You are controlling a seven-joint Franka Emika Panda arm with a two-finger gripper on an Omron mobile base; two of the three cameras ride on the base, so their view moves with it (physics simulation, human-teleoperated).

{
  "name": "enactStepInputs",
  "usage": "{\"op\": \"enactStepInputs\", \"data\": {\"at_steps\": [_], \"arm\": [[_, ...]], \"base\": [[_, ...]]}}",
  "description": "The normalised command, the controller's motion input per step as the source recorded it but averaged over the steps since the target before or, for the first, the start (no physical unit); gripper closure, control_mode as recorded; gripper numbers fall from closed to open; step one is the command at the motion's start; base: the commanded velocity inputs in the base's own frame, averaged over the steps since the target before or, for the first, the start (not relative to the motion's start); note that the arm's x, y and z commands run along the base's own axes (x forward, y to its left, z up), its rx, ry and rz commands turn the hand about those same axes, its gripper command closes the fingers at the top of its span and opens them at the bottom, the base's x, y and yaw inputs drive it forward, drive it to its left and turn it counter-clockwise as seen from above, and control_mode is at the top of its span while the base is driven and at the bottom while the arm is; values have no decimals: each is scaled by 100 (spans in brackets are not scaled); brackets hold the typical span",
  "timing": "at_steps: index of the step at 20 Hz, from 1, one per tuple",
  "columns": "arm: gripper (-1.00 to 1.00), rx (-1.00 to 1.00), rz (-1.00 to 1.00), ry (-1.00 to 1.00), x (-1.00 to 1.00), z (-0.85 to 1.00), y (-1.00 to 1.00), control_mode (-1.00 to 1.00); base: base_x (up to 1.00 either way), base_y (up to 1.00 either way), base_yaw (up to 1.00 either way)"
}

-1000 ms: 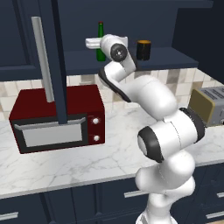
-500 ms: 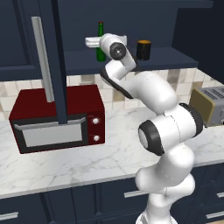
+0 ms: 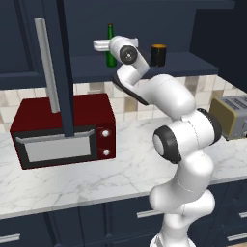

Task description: Open the cabinet directly in front. Then move the beer and the mug to the dining counter with the jar on it.

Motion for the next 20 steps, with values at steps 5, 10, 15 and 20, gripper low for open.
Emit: {"op": "enactStepInputs", "data": {"at_steps": [5,10,15,20], "arm": [[100,0,0,0,11,0,2,-100],[100,0,0,0,0,0,0,-100],[100,0,0,-7,-5,5,0,-100],[100,1,-1,-33,-13,41,0,-100]], "base": [[0,0,0],[0,0,0],[0,0,0],[0,0,0]]}}
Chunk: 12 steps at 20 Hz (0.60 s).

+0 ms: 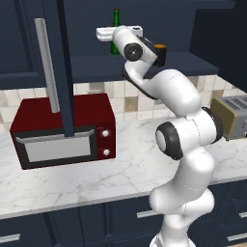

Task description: Open the cabinet directly in front. Then move the beer and the mug to the dining counter with the jar on it.

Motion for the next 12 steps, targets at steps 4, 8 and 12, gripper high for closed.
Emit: {"op": "enactStepInputs", "data": {"at_steps": [4,8,12], "arm": [[100,0,0,0,-9,0,0,-100],[100,0,-3,0,-98,-21,-13,-100],[100,4,-11,0,-100,-37,-36,-100]], "base": [[0,0,0],[0,0,0],[0,0,0]]}}
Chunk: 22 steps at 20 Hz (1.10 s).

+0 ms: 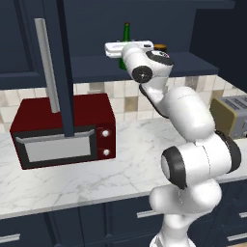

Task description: Open the cabinet directly in front. Then move the beer and the mug to the dining counter with the jar on it.

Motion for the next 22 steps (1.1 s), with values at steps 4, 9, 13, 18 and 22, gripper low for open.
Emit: {"op": "enactStepInputs", "data": {"at_steps": [4,9,13,18,22], "arm": [[100,6,-13,0,-100,-29,-50,-100],[100,5,-12,3,-100,-26,-53,-100],[100,0,-10,1,-100,-53,-33,-100],[100,0,-8,-7,-100,-57,-24,-100],[100,-8,0,-57,-86,0,-7,-100]], "base": [[0,0,0],[0,0,0],[0,0,0],[0,0,0],[0,0,0]]}}
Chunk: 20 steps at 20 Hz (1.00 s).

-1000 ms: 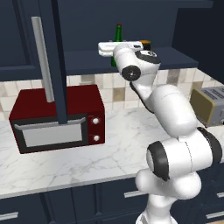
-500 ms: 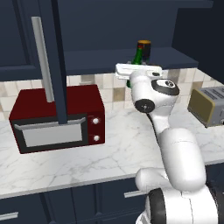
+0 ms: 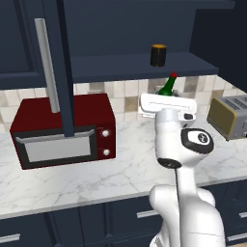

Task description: Open the cabinet directly in front. Then move the beer and the mug to the dining counter with the jar on it.

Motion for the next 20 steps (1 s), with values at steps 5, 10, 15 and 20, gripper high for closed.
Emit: {"op": "enactStepInputs", "data": {"at_steps": [5,10,15,20], "arm": [[100,-1,2,-13,-13,0,0,-100],[100,0,0,0,0,0,0,-100],[100,0,0,0,0,0,0,-100],[100,0,0,0,0,0,0,-100]], "base": [[0,0,0],[0,0,0],[0,0,0],[0,0,0]]}}
